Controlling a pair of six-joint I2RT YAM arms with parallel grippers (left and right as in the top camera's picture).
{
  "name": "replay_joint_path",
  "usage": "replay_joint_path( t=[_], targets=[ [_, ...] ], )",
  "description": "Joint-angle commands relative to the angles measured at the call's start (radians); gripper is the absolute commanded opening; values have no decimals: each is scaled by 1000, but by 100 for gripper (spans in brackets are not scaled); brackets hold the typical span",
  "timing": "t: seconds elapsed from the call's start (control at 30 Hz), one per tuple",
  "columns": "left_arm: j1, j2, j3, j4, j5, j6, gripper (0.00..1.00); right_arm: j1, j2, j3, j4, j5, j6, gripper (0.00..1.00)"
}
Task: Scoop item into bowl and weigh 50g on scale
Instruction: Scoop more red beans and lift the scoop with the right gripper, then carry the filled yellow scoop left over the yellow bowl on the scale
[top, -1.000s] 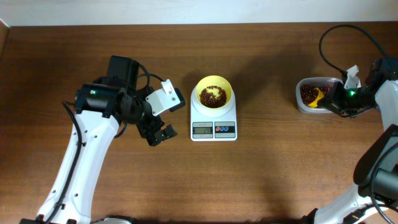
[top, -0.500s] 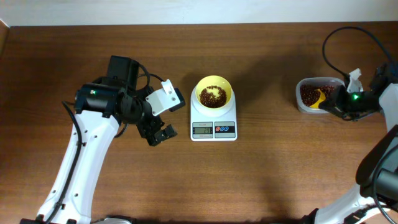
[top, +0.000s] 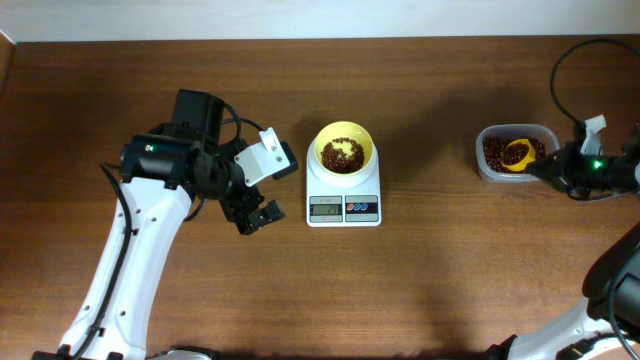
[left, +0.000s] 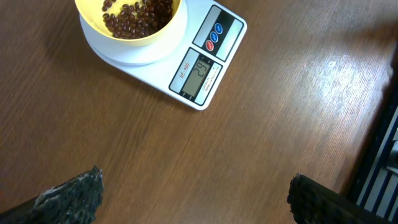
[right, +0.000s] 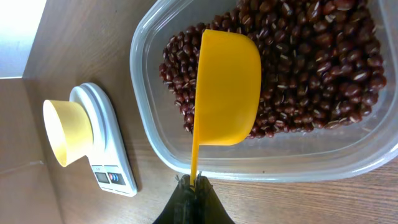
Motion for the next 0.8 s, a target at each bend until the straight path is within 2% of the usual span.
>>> replay_joint_path(
  t=[0.0, 0.13, 0.4, 0.77],
  targets=[
    [5, 2, -5, -1, 11, 16, 99, -8, 5, -5, -39, -51, -42, 4],
    [5, 2, -5, -1, 11, 16, 99, -15, 5, -5, -32, -57, -61, 4],
    [5, 2, -5, -1, 11, 16, 99, -85, 5, -5, -35, -194, -62, 4],
    [5, 2, -5, -1, 11, 16, 99, -87, 5, -5, -39, -336, -62, 4]
  ],
)
